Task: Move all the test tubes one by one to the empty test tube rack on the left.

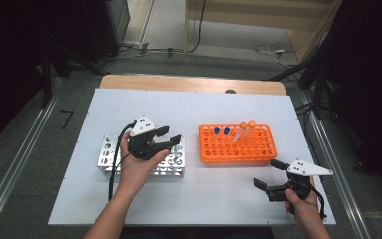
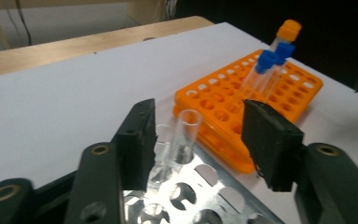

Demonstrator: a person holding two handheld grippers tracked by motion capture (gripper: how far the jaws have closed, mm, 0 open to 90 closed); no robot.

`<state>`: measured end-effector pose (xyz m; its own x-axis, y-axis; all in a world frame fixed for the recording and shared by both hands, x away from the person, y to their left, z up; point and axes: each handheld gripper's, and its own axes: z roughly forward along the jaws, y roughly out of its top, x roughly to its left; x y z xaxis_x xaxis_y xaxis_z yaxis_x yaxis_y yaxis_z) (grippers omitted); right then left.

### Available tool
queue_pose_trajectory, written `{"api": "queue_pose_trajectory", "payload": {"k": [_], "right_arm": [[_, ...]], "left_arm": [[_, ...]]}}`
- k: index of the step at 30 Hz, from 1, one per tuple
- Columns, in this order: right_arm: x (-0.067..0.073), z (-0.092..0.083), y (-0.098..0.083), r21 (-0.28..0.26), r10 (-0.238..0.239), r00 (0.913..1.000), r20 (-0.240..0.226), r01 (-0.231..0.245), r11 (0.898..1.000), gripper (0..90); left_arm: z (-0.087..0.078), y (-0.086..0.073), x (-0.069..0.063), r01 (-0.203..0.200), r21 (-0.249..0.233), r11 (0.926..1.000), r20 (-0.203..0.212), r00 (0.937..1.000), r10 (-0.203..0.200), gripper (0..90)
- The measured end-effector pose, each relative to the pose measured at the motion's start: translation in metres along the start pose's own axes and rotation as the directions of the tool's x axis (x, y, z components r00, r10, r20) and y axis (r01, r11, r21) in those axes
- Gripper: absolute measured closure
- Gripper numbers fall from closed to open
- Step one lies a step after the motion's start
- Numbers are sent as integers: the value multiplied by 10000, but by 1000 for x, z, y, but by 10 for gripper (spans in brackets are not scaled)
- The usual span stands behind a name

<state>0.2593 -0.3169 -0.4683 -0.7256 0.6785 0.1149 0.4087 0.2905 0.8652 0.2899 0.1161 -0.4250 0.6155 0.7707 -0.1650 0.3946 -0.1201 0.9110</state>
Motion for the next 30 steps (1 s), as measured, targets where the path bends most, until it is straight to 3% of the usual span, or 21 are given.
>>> {"api": "queue_pose_trajectory", "payload": {"k": [5, 10, 17, 20, 30], "right_arm": [[0, 1, 5, 1, 43, 9995, 299, -43, 10000, 4], [-2, 6, 14, 39, 251, 9955, 913, -255, 9997, 13], [-5, 14, 30, -158, 231, 9955, 919, -217, 9996, 15], [-8, 19, 35, -118, 297, 9952, 937, -287, 9995, 20], [-25, 42, 54, -286, 559, 9941, 933, -534, 9982, 29]], "left_arm": [[-13, -2, -8, 104, -356, 9993, 219, 9997, -96, 214], [-23, -9, -12, 257, -529, 9983, 505, 9985, -230, 102], [-29, -17, -10, 537, -532, 9971, 674, 9965, -501, 23], [-30, -20, -10, 457, -503, 9977, 881, 9953, -412, 0], [-33, -22, -13, 504, -660, 9965, 1206, 9918, -421, 0]]}}
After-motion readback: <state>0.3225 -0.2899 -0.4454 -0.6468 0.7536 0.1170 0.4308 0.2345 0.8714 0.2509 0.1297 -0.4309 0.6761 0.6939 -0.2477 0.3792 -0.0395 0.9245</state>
